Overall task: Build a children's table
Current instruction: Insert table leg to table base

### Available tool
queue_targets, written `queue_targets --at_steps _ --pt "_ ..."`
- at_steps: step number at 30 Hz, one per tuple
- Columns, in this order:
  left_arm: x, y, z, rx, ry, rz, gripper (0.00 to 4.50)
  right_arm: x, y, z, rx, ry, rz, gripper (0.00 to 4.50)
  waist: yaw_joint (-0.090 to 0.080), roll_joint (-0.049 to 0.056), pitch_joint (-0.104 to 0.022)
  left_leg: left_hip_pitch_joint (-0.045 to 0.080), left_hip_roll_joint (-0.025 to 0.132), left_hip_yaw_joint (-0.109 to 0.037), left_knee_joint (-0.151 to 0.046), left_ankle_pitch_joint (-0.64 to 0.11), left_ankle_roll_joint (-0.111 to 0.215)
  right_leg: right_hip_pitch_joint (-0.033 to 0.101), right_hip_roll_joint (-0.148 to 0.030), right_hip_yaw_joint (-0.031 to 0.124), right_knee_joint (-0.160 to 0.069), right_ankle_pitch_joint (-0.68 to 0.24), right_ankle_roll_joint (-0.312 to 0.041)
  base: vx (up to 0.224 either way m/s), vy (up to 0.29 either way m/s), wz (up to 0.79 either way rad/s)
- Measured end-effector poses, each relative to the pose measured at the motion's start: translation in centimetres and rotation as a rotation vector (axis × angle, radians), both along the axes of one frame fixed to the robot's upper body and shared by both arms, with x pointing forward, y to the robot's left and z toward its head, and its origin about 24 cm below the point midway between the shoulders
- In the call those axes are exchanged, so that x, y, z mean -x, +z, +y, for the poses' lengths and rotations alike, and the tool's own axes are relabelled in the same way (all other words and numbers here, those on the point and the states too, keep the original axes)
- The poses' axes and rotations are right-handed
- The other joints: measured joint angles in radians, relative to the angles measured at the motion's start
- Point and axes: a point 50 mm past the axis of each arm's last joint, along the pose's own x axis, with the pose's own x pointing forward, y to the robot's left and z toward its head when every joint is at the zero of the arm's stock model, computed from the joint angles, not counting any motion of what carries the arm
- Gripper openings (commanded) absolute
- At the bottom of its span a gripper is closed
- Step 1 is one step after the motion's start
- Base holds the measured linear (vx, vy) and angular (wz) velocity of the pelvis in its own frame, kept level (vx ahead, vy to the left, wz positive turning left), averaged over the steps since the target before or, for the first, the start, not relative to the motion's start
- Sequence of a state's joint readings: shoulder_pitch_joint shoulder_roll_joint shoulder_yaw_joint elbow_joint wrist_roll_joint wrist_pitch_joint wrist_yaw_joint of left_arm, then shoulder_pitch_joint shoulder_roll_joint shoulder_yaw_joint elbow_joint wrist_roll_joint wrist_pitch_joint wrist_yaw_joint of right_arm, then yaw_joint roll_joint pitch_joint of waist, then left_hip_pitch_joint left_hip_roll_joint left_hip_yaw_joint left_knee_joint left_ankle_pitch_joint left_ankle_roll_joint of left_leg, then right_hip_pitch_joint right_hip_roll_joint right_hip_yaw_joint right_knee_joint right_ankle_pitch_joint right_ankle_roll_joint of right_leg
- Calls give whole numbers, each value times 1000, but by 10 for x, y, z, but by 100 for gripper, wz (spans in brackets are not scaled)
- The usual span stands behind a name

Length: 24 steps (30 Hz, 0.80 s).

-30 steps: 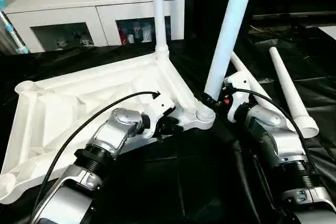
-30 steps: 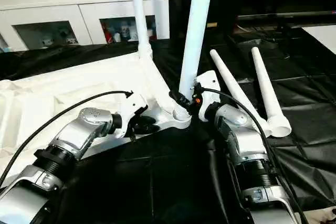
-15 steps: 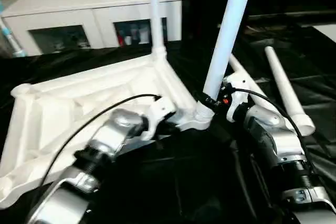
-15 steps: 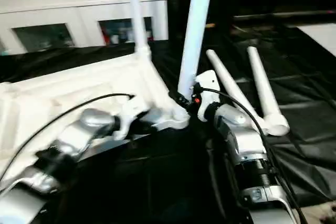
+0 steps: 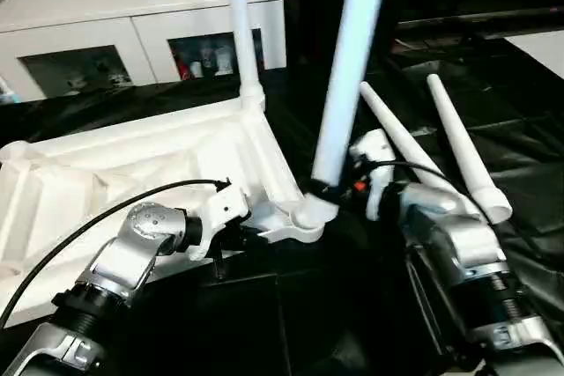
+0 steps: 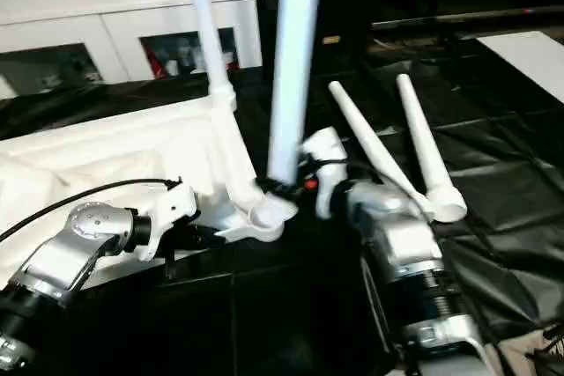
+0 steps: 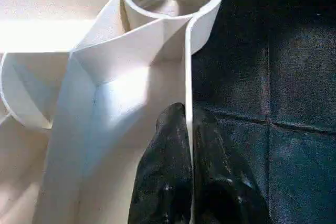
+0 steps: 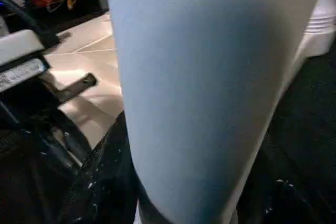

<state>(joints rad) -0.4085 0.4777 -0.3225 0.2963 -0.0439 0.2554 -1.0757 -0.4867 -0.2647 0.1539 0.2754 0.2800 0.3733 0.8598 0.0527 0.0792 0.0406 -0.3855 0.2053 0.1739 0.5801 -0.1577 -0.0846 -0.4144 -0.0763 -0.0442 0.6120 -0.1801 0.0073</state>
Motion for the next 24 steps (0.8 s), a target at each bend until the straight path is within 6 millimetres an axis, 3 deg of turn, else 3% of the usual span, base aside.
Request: queue_targets --at_steps 9,24 --pt "-1 -1 -4 19 -4 -26 0 1 -1 6 19 42 23 187 10 -1 0 0 0 1 0 0 0 0 -1 1 0 0 0 0 0 0" --pt "-1 -3 -4 70 24 -42 0 -6 -4 9 45 40 20 187 6 -8 0 1 0 1 2 0 0 0 -1 1 2 0 0 0 0 0"
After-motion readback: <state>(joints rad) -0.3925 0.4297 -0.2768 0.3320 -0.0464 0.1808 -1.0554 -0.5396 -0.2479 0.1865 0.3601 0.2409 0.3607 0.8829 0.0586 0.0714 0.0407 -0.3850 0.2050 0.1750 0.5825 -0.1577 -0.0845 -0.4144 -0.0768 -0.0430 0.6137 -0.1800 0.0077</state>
